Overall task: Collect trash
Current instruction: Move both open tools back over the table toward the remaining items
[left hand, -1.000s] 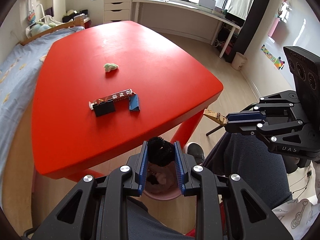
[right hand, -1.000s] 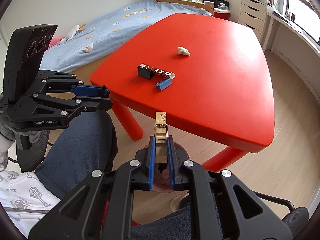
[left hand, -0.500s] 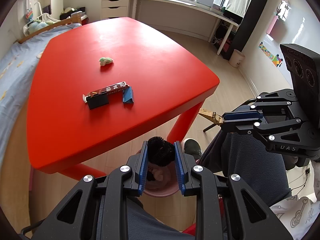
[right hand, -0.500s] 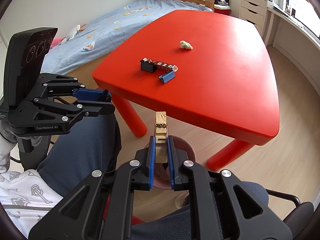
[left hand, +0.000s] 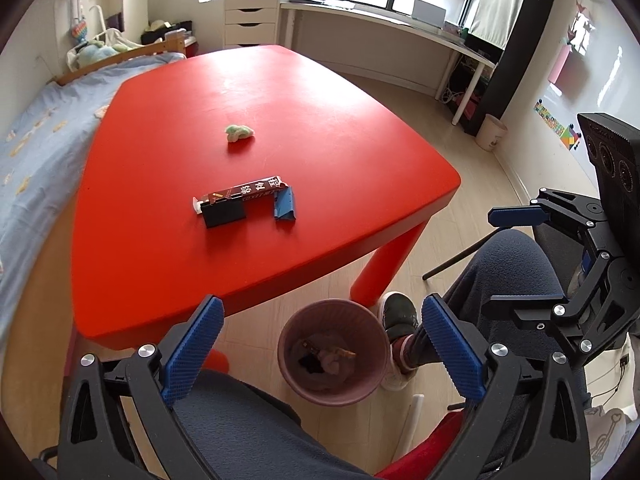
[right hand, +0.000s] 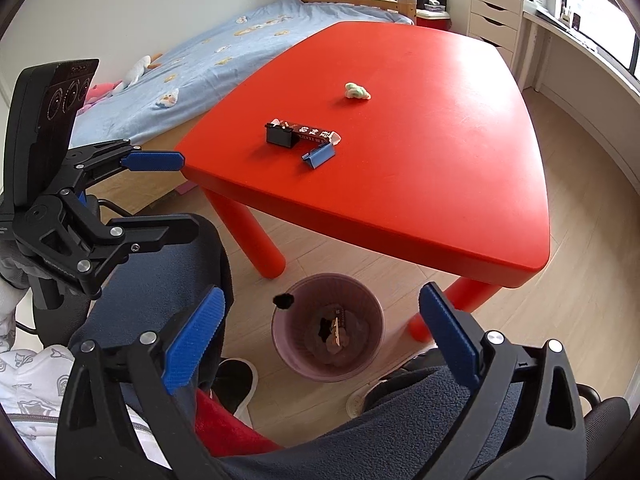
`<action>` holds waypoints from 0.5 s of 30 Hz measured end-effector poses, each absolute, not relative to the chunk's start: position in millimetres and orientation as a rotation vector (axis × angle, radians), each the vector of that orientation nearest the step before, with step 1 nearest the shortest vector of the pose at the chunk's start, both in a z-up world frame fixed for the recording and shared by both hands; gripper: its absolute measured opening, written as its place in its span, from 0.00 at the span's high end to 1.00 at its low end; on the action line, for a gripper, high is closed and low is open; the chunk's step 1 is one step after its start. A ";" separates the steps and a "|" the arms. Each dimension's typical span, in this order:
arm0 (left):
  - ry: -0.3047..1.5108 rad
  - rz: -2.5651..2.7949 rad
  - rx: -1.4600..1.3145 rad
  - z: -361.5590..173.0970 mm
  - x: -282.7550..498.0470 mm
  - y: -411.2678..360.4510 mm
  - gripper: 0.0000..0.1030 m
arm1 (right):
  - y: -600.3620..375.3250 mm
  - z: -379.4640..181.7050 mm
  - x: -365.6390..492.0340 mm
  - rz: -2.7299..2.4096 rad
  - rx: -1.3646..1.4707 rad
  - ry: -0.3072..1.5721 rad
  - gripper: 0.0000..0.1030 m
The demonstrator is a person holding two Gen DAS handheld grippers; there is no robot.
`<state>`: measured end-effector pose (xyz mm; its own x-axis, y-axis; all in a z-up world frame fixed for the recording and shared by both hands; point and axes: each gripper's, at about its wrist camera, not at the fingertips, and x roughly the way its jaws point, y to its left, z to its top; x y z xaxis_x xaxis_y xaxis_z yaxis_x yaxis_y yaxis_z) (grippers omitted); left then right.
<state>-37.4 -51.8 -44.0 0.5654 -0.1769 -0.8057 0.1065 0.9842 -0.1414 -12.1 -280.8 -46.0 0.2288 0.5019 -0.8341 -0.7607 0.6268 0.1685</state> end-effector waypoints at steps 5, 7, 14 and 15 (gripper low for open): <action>0.968 -0.145 -0.108 -45.5 -38.2 -43.8 0.07 | -279.8 -47.4 -11.1 0.887 -0.296 1.017 0.04; 0.973 -0.142 -0.115 -46.2 -38.6 -41.8 0.07 | -278.8 -48.5 -10.9 0.888 -0.294 1.019 0.04; 0.974 -0.139 -0.124 -45.6 -41.1 -40.5 0.07 | -276.8 -50.2 -11.5 0.893 -0.290 1.024 0.04; 0.974 -0.139 -0.124 -45.6 -41.4 -40.5 0.07 | -276.8 -51.1 -11.1 0.893 -0.290 1.024 0.04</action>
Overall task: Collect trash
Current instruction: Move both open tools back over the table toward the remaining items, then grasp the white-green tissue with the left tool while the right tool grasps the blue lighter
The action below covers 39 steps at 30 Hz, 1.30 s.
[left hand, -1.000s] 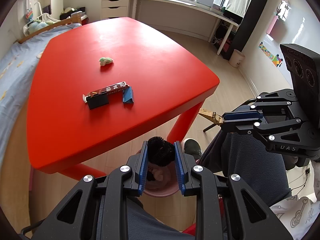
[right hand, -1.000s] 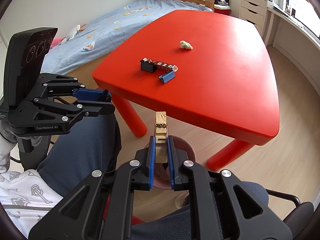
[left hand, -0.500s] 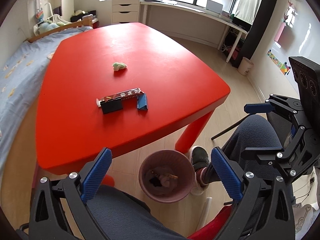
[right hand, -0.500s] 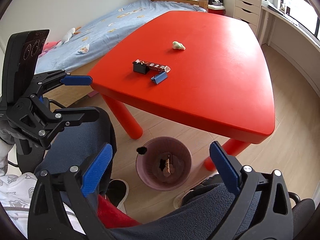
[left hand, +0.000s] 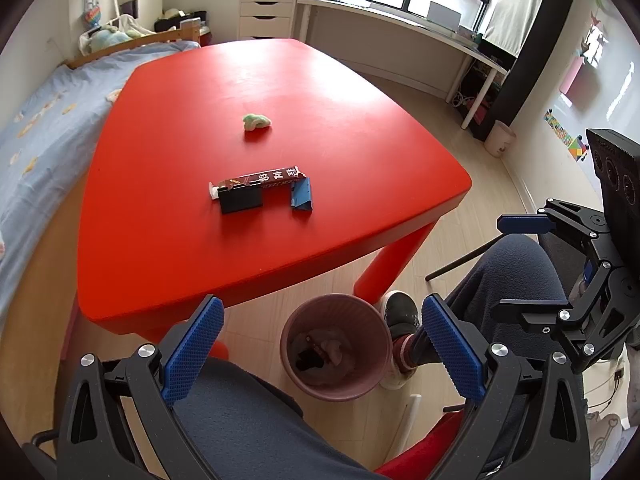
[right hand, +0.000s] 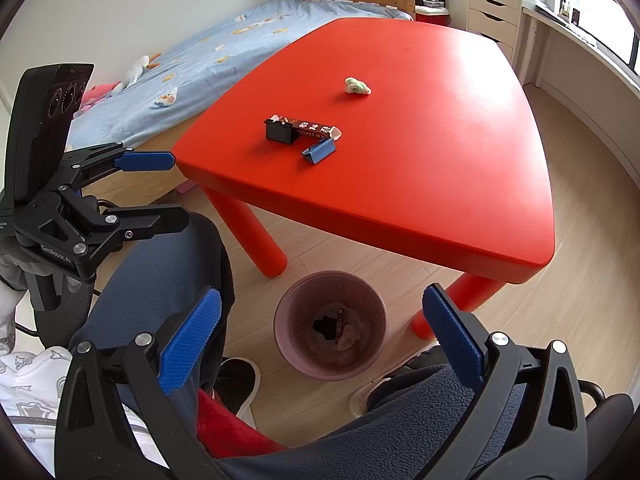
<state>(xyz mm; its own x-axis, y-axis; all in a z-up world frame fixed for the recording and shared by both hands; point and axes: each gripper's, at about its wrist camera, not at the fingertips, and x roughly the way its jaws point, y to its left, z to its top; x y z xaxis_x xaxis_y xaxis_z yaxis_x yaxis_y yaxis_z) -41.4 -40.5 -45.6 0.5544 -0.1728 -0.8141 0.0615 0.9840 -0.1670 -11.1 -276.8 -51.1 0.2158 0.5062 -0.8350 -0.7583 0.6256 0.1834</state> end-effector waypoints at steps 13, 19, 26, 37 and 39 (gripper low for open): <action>0.979 -0.134 -0.137 -44.8 -36.9 -35.9 0.07 | -273.8 -52.6 -10.4 0.900 -0.290 1.025 0.04; 0.973 -0.130 -0.135 -40.5 -30.9 -29.2 0.07 | -266.6 -49.3 -4.3 0.914 -0.304 1.018 0.04; 0.958 -0.113 -0.134 -30.8 -14.9 -14.1 0.07 | -253.3 -39.8 11.0 0.935 -0.331 0.990 0.04; 0.943 -0.099 -0.127 -17.1 34.2 16.1 0.07 | -214.2 -37.8 44.0 1.012 -0.418 0.965 0.04; 0.943 -0.097 -0.118 -15.7 46.1 20.0 0.07 | -205.7 -39.7 49.6 1.028 -0.433 0.966 0.04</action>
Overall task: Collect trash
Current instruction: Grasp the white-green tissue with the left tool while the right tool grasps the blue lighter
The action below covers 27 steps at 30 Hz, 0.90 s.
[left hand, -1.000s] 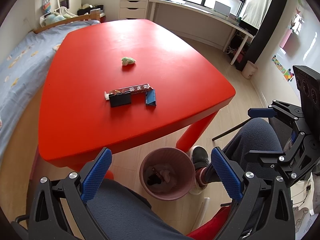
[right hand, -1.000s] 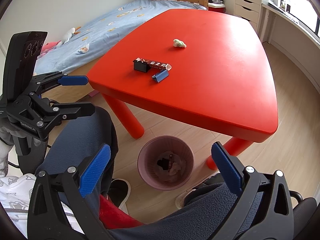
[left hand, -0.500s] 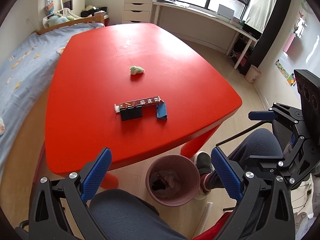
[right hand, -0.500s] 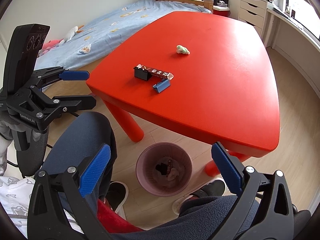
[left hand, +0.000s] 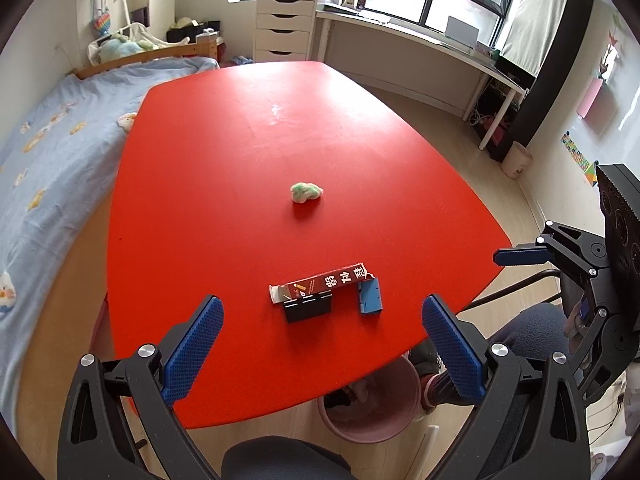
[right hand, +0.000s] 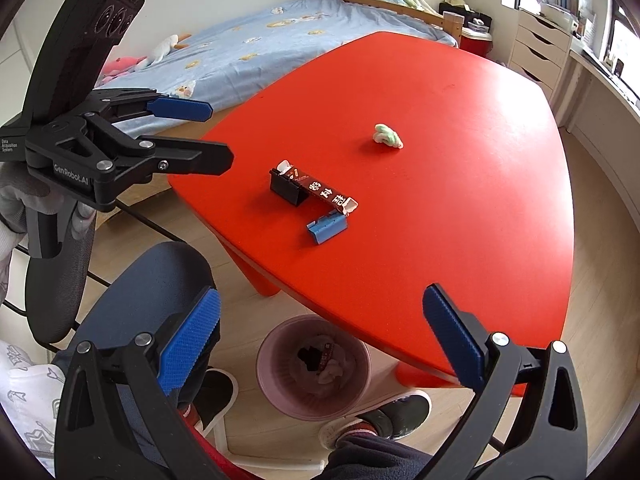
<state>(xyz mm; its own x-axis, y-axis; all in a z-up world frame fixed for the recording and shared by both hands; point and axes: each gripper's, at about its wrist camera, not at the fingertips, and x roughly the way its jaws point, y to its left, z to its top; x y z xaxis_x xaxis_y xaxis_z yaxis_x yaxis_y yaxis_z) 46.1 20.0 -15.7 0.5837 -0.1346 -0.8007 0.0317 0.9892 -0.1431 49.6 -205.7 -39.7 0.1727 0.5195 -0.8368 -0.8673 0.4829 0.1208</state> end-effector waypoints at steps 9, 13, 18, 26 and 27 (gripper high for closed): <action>0.980 -0.118 -0.090 -27.7 105.5 31.1 0.07 | -177.2 -59.4 74.2 1.073 -0.493 0.996 0.04; 1.010 -0.129 -0.091 -41.1 129.3 32.2 0.07 | -168.7 -70.8 82.7 1.092 -0.516 1.007 0.04; 1.044 -0.134 -0.095 -61.1 155.0 32.4 0.07 | -158.8 -83.8 87.8 1.119 -0.539 1.010 0.04; 1.073 -0.128 -0.093 -88.0 178.9 27.7 0.07 | -152.0 -99.3 87.6 1.160 -0.545 1.001 0.08; 1.072 -0.127 -0.088 -90.0 179.5 26.5 0.07 | -151.6 -101.1 87.4 1.163 -0.546 1.003 0.10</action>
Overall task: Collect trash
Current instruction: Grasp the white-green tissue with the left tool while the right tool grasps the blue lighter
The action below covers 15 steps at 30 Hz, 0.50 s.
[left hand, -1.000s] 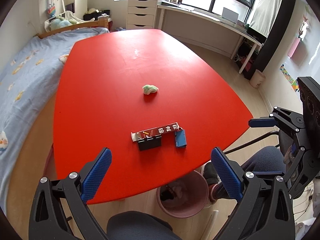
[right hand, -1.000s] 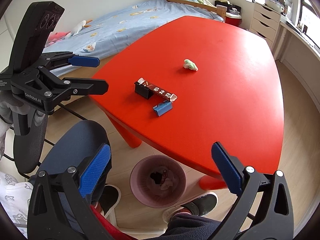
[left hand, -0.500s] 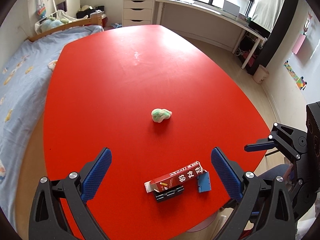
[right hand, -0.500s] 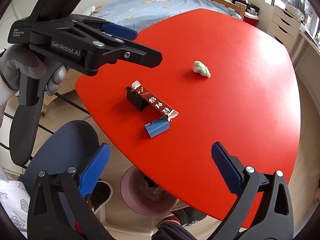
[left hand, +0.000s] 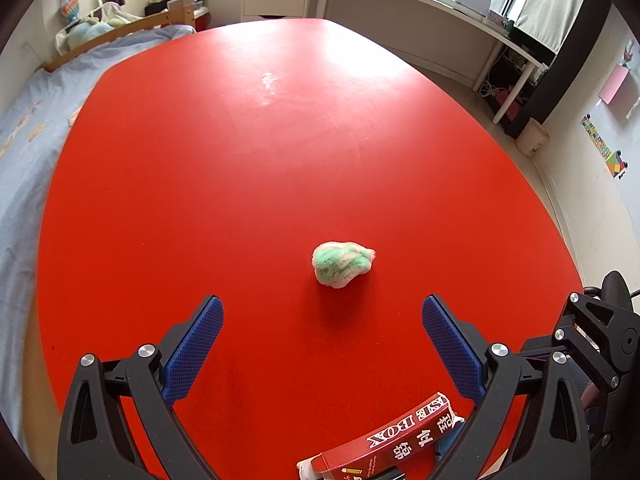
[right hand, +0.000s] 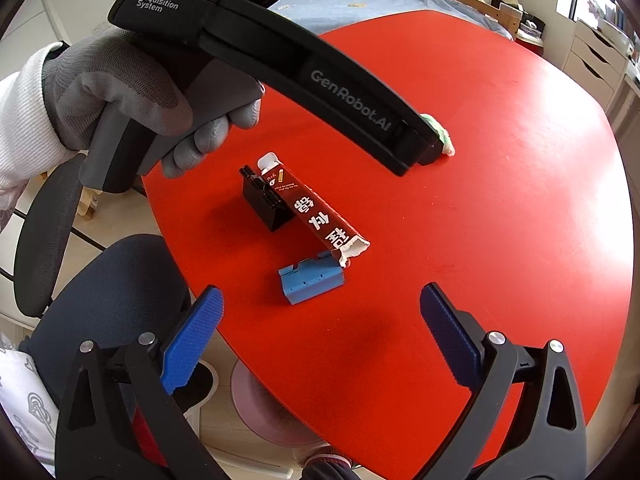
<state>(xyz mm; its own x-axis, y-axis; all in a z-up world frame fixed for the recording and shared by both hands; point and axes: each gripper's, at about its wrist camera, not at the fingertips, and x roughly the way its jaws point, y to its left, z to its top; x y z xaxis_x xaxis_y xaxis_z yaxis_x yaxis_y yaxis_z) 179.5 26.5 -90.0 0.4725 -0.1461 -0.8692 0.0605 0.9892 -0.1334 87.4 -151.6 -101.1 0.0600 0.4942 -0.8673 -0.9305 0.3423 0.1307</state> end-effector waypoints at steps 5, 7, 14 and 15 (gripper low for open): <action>1.062 -0.133 -0.084 -95.2 182.8 23.2 0.10 | -151.3 -103.2 83.8 1.163 -0.555 0.974 0.25; 1.064 -0.136 -0.084 -97.0 185.1 23.8 0.21 | -151.0 -102.5 83.4 1.158 -0.563 0.961 0.32; 1.037 -0.121 -0.066 -94.8 187.0 21.6 0.51 | -152.3 -99.2 84.7 1.151 -0.562 0.944 0.59; 1.037 -0.123 -0.066 -94.3 187.3 21.1 0.59 | -153.0 -98.9 84.9 1.148 -0.561 0.943 0.61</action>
